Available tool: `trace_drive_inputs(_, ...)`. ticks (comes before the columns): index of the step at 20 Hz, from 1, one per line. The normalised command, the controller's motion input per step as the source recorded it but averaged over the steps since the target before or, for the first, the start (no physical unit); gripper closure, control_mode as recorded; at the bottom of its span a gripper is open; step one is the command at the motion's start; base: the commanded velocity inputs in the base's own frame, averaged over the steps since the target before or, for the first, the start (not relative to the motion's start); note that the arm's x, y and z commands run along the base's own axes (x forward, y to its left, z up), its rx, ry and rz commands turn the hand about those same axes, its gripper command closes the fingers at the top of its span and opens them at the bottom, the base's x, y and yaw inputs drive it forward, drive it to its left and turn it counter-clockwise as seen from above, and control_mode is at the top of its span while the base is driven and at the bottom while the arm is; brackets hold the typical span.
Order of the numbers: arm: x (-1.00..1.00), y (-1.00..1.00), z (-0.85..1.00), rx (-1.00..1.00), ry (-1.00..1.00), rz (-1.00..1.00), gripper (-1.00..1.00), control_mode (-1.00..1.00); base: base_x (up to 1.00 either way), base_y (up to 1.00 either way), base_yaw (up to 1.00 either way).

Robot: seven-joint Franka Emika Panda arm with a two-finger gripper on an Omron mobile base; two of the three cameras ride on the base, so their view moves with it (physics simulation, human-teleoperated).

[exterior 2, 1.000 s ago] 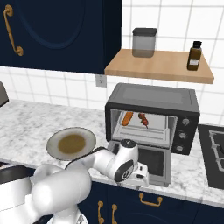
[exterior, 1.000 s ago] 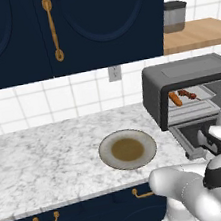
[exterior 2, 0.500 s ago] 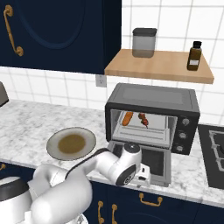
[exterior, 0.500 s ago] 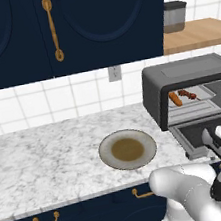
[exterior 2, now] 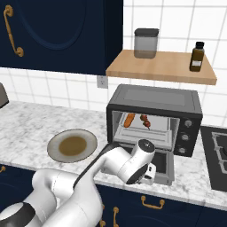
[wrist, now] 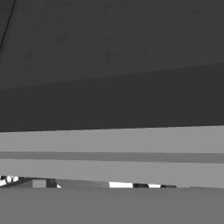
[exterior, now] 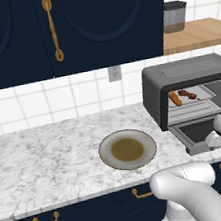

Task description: Pick up the kebab skewer and baguette bread, and place them inside the toaster oven. Close the toaster oven door and start by setting the timer.

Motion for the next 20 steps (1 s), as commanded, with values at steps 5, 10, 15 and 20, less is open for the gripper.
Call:
trace_drive_inputs(5,0.92,0.34,0.35,0.00,-0.37,-0.08,-1.00,-1.00,0.00,0.00,0.00)
trace_drive_inputs(10,0.90,0.36,0.43,0.00,-0.41,-0.09,-1.00,-1.00,0.00,0.00,0.00)
trace_drive_inputs(15,0.99,0.46,0.47,0.00,-0.36,-0.11,-1.00,-1.00,0.00,0.00,0.00)
trace_drive_inputs(20,0.93,0.47,0.38,-0.01,-0.30,-0.12,-1.00,-1.00,0.00,0.00,0.00)
